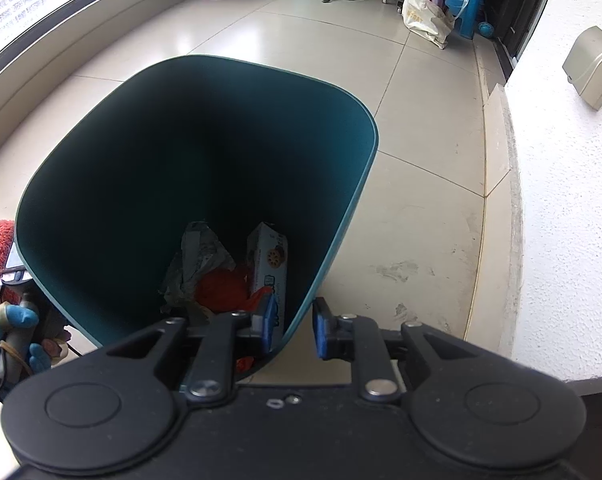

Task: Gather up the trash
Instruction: 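Move the left tool over the coffee stick sachet and close on it, then carry the coffee sachet with the left tool and release it into the bin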

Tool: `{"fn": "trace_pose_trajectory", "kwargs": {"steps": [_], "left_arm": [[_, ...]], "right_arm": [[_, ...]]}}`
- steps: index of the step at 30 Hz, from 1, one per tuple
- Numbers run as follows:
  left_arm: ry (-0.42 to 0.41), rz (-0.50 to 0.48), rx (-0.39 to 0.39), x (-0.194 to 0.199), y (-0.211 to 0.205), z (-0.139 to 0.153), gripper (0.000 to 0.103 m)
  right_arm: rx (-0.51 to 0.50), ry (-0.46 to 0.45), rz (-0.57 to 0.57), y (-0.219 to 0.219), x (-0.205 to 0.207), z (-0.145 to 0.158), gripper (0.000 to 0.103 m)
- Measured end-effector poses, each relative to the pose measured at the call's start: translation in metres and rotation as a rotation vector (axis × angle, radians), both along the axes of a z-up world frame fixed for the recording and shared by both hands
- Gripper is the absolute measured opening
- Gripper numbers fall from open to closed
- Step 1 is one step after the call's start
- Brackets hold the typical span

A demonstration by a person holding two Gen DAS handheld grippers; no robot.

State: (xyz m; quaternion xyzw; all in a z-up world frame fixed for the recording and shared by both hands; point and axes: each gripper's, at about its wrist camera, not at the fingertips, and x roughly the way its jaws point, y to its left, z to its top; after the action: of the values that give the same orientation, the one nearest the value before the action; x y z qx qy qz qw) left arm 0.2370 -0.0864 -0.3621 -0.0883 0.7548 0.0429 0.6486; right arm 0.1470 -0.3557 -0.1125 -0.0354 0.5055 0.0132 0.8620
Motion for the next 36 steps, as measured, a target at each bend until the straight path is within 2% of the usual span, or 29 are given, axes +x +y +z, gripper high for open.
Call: {"fn": "trace_pose_trajectory", "kwargs": {"steps": [2, 4, 6, 7, 8, 11, 18, 21, 24, 31, 36], "left_arm": [[0.004, -0.019, 0.039, 0.0, -0.001, -0.005, 0.07], [-0.005, -0.019, 0.034, -0.002, 0.001, -0.006, 0.069], [-0.019, -0.02, 0.028, -0.002, 0.004, -0.004, 0.058], [-0.034, -0.031, 0.03, -0.004, 0.007, -0.002, 0.044], [-0.04, -0.044, 0.044, -0.004, 0.008, -0.001, 0.039], [-0.042, -0.048, 0.039, -0.008, 0.017, 0.001, 0.034], [-0.086, -0.052, 0.051, -0.015, 0.044, 0.024, 0.032], [-0.128, -0.067, 0.045, -0.015, 0.049, 0.054, 0.032], [-0.183, -0.089, 0.007, -0.013, 0.044, 0.097, 0.032], [-0.416, -0.253, -0.096, -0.009, 0.001, 0.236, 0.032], [-0.549, -0.357, -0.141, -0.009, -0.034, 0.32, 0.032]], "right_arm": [[-0.003, -0.002, 0.004, 0.0, 0.0, 0.0, 0.019], [0.001, -0.002, 0.004, 0.0, 0.0, 0.0, 0.019], [0.003, -0.003, 0.002, 0.0, -0.001, 0.0, 0.019], [0.003, -0.003, 0.002, 0.0, -0.001, 0.0, 0.019], [0.001, -0.003, 0.004, 0.0, -0.001, 0.0, 0.019], [0.0, -0.002, 0.002, 0.0, -0.001, 0.0, 0.019], [-0.014, -0.007, 0.003, 0.003, -0.001, -0.001, 0.019], [-0.022, -0.007, 0.003, 0.005, -0.002, -0.002, 0.019], [-0.04, -0.009, 0.008, 0.009, -0.002, -0.002, 0.019], [-0.024, -0.004, -0.017, 0.007, 0.0, -0.001, 0.019], [-0.017, -0.005, -0.024, 0.004, 0.0, -0.001, 0.019]]}}
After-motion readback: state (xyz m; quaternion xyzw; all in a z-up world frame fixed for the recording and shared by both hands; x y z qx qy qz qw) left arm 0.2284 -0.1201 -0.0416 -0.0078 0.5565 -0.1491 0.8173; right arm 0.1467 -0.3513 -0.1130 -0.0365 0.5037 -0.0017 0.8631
